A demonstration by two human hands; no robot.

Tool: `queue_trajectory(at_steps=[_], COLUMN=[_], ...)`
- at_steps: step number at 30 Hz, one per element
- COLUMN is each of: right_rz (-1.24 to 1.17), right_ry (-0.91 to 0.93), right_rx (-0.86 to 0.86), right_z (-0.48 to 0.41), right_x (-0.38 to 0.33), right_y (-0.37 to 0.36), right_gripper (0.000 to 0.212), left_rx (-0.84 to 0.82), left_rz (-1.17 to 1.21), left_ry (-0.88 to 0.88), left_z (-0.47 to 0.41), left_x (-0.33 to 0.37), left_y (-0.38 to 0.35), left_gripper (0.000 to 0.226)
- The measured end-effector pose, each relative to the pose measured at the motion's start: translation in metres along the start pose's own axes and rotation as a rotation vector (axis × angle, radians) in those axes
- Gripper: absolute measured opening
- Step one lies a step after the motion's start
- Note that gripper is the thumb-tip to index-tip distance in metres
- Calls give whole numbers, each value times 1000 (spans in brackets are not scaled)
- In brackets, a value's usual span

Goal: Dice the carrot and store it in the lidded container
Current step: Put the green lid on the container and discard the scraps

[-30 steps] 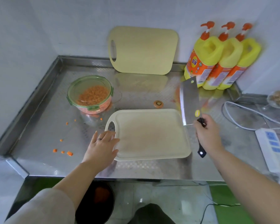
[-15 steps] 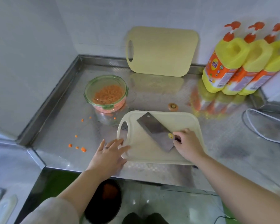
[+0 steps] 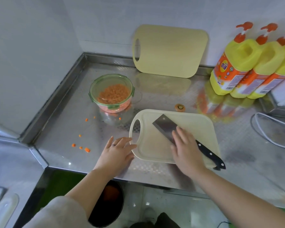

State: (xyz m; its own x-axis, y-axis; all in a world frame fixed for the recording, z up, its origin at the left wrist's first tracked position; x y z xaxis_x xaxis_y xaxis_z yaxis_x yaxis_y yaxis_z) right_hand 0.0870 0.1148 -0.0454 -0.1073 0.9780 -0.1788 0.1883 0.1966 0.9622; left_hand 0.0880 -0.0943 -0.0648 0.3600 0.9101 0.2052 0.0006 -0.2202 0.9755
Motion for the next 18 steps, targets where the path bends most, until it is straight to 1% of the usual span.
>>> queue_trajectory(at_steps=[1,2,3,4,6,7,9,10,12,13,14,15,16,17,18], right_rz=[-6,-8,-6,-1,-35,-50,-140,-244,-433,-465,-446,-390,-293,-191,-105], right_ry=[24,42,45,40,22,46,164,193,143,111,91,84,61,36,16], right_rx=[-43,-90,-130,-155,-203,-201,-234,-251,-245,-185,-116,-85,-103,-142,-171], right_z=[4,8,11,13,15,16,21,21,8,-4,-21,-38,-55,-71,-84], right_x=[-19,-36,-49,-62,-86,-99,-130,-142,-148,-147,-144,-144,-141,-142,-141], right_y=[-11,-25,-39,-50,-67,-69,-70,-68,-60,-55,-51,-51,-55,-64,-71], right_gripper=[50,55,58,60,63,63,63,65,61,55,52,53,55,59,63], left_rx=[66,65,34,-62,-106,-96,-62,-50,-3,32,91,144,191,185,119], left_rz=[-23,-59,-124,-174,-170,-148,-101,-89,21,82,126,128,82,-1,-67], left_ry=[-46,-74,-109,-125,-107,-137,-185,-158,-56,62,191,300,382,449,505], left_z=[4,10,17,23,28,28,25,26,33,38,44,52,59,67,72], left_x=[-3,-4,-5,-7,-11,-7,0,-6,-26,-46,-67,-93,-117,-142,-159], left_y=[4,5,2,-5,-12,-11,1,5,13,20,28,33,36,36,33], left_gripper=[30,30,35,42,50,52,53,49,35,45,57,61,59,58,59])
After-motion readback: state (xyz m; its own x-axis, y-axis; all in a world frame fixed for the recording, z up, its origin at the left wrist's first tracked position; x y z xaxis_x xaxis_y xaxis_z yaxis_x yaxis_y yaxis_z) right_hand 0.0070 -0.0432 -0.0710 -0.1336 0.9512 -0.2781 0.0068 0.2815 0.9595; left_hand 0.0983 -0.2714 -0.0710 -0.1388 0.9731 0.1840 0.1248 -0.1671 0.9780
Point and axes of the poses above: each hand's wrist, its own z-axis away from the middle knuckle, its own y-axis out of the back of the hand, x = y × z, the point moved 9 cm from there along -z, towards the middle knuckle, and after that the axes turned 12 degrees about x, right-handed, at the moved point
